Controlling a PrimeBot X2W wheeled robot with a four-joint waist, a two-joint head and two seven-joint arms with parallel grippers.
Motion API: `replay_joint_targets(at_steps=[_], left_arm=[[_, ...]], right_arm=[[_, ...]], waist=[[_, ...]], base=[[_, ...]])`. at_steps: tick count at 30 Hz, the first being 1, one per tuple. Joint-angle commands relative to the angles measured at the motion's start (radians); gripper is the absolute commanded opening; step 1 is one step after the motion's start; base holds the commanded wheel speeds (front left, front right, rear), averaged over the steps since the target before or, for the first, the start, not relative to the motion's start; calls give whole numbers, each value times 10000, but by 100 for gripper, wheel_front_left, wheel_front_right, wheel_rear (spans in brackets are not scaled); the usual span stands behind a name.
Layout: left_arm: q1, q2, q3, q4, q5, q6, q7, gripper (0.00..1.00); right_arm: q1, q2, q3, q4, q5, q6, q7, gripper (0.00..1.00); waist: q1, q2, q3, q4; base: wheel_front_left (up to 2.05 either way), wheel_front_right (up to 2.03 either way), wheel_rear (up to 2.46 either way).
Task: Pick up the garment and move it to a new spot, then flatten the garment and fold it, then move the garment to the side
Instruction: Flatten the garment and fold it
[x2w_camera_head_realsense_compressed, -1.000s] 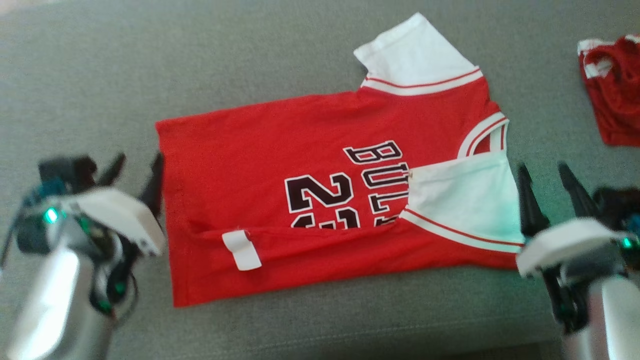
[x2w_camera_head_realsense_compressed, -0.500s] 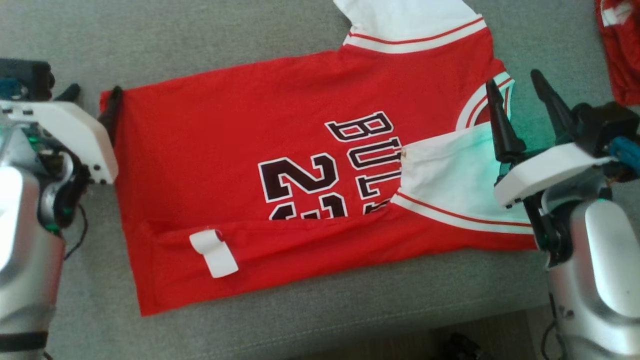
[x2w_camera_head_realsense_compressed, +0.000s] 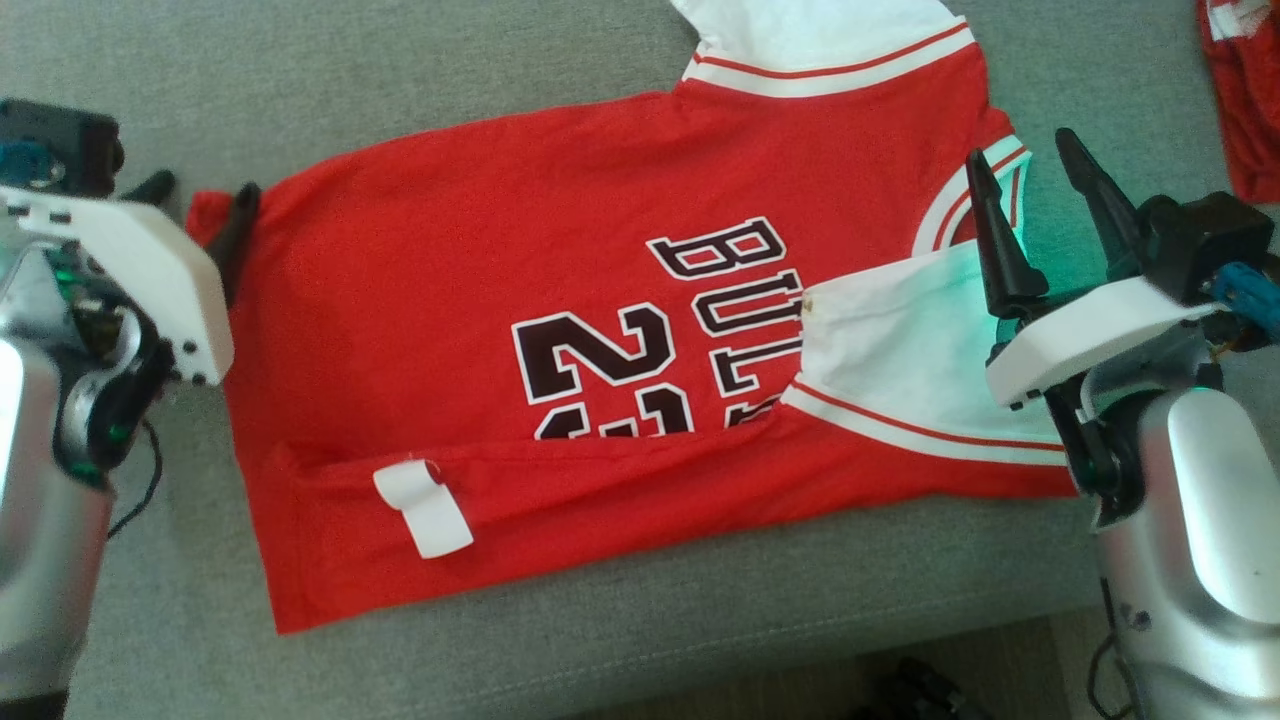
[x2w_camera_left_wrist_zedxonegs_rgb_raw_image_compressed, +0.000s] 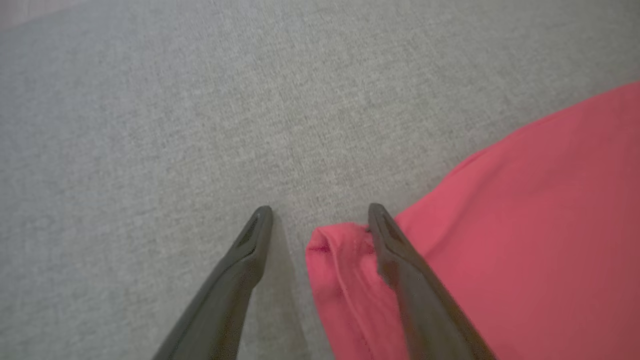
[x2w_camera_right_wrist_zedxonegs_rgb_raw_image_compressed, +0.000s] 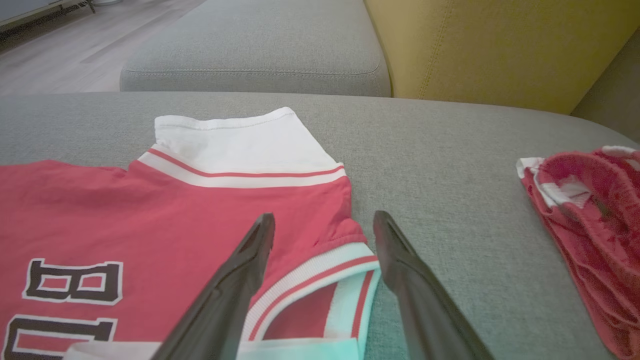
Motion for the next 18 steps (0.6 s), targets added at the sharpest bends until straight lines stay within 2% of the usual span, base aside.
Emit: replay_joint_targets(at_steps=[1, 5, 6, 7, 8, 10, 12, 18], left_arm=[[158, 563, 312, -415, -153, -18, 195, 100], [491, 696, 424, -887, -324, 75, 420, 100], [538, 703, 444, -941, -343, 115, 437, 95], [570, 687, 453, -981, -362, 153, 441, 80], [592, 660, 454, -1012, -378, 189, 439, 48], [619, 616, 437, -1074, -408, 231, 448, 27], [629, 600, 426, -1131, -430, 255, 453, 0], [599, 597, 560, -1390, -403, 400, 77, 0]], right_arm=[[-218, -45, 132, -403, 7, 63, -80, 100], [-232, 5, 154, -445, 1, 63, -72, 100], [-242, 15, 161, -444, 2, 63, -73, 100], [-253, 24, 176, -442, 6, 63, -71, 100], [-265, 28, 196, -440, 13, 63, -70, 100], [-296, 22, 232, -438, 28, 63, -64, 100], [-342, -6, 253, -432, 51, 63, -54, 100], [-458, -73, 272, -438, 74, 63, -47, 100]], waist=[[-1, 0, 0, 29], [-1, 0, 29, 84], [-1, 0, 38, 91], [-1, 0, 49, 93], [-1, 0, 61, 91], [-1, 0, 88, 81], [-1, 0, 108, 73], [-1, 0, 122, 84]], base=[[0, 0, 0], [0, 0, 0], [0, 0, 0], [0, 0, 0], [0, 0, 0], [0, 0, 0], [0, 0, 0], [0, 0, 0]])
